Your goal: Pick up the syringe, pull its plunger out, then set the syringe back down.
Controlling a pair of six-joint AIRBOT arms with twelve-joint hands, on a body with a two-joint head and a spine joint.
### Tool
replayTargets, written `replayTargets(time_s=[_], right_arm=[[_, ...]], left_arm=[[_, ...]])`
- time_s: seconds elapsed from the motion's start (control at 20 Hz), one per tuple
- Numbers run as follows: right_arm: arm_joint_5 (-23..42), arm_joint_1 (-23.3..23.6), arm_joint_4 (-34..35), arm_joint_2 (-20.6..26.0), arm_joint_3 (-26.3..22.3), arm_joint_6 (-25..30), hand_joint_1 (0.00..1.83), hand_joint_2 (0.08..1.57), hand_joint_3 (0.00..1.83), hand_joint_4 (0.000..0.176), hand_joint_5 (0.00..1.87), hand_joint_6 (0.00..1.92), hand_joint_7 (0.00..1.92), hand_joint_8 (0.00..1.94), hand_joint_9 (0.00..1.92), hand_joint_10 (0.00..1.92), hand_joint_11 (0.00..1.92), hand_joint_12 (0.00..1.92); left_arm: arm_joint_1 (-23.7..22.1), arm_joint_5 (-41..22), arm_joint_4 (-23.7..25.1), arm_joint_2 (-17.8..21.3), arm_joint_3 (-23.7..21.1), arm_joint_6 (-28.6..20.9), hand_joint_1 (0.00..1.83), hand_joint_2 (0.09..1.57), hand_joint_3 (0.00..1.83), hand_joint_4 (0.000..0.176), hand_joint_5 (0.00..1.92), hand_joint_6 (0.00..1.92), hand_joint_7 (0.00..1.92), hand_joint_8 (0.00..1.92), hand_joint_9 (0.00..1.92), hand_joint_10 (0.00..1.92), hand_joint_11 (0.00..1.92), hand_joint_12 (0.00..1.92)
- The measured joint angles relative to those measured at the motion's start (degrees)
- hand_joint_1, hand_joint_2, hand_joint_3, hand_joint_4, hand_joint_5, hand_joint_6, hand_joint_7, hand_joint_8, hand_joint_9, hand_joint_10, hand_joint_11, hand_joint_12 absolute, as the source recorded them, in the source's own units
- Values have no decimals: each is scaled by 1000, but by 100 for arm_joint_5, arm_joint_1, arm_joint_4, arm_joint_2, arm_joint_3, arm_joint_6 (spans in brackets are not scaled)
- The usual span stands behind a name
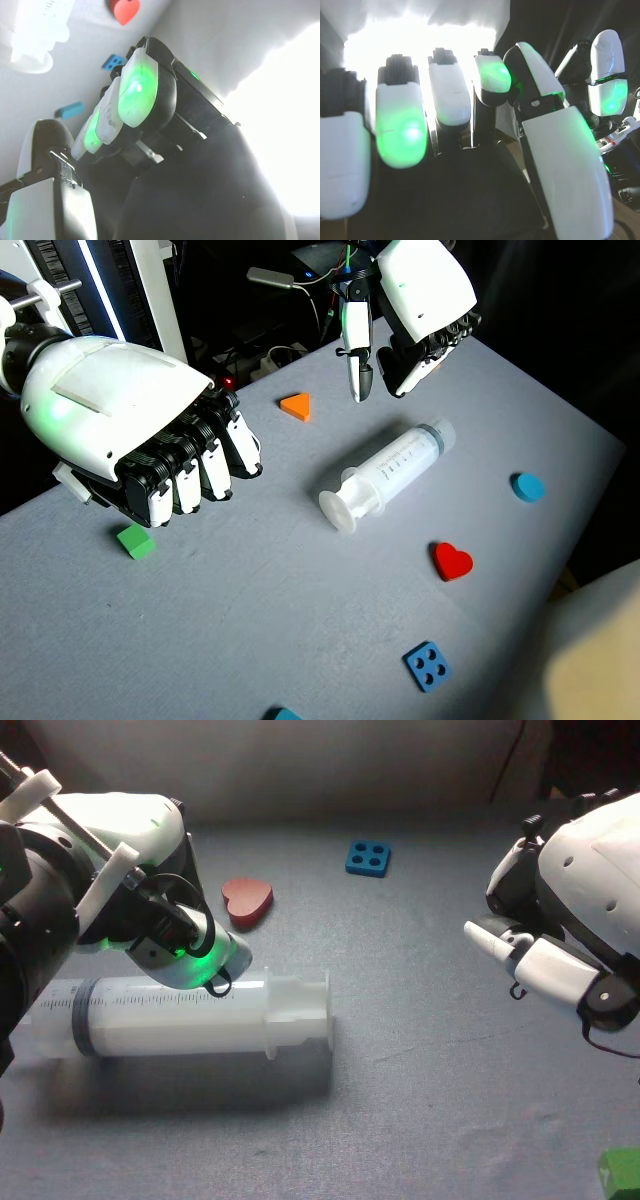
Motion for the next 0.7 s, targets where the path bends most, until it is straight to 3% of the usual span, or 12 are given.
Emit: replayTargets(time_s=[0.1, 0.15, 0.25, 0.7], right_arm=[[0, 0, 0, 0, 0, 0, 43, 862, 193, 0, 0, 13, 0, 8, 0, 3, 0, 264], [7, 0, 2, 0, 0, -39, 37, 931, 59, 0, 0, 0, 0, 0, 0, 0, 0, 224], [-17, 0, 50, -7, 0, -7, 36, 945, 30, 0, 0, 0, 0, 0, 0, 0, 0, 240], [2, -2, 15, -11, 0, -11, 48, 946, 6, 0, 0, 0, 0, 0, 0, 0, 0, 310]], left_arm=[[0, -7, 0, 0, 0, 0, 5, 1014, 159, 0, 44, 41, 14, 13, 0, 12, 4, 44], [2, -17, -13, 0, -11, 22, 0, 1074, 36, 0, 47, 10, 10, 1, 0, 0, 0, 24], [26, -26, -96, 0, -17, -7, 0, 1082, 22, 0, 46, 5, 9, 1, 0, 0, 6, 27], [247, 0, -39, -2, -92, -2, 0, 1084, 10, 0, 71, 9, 20, 3, 0, 0, 0, 42]])
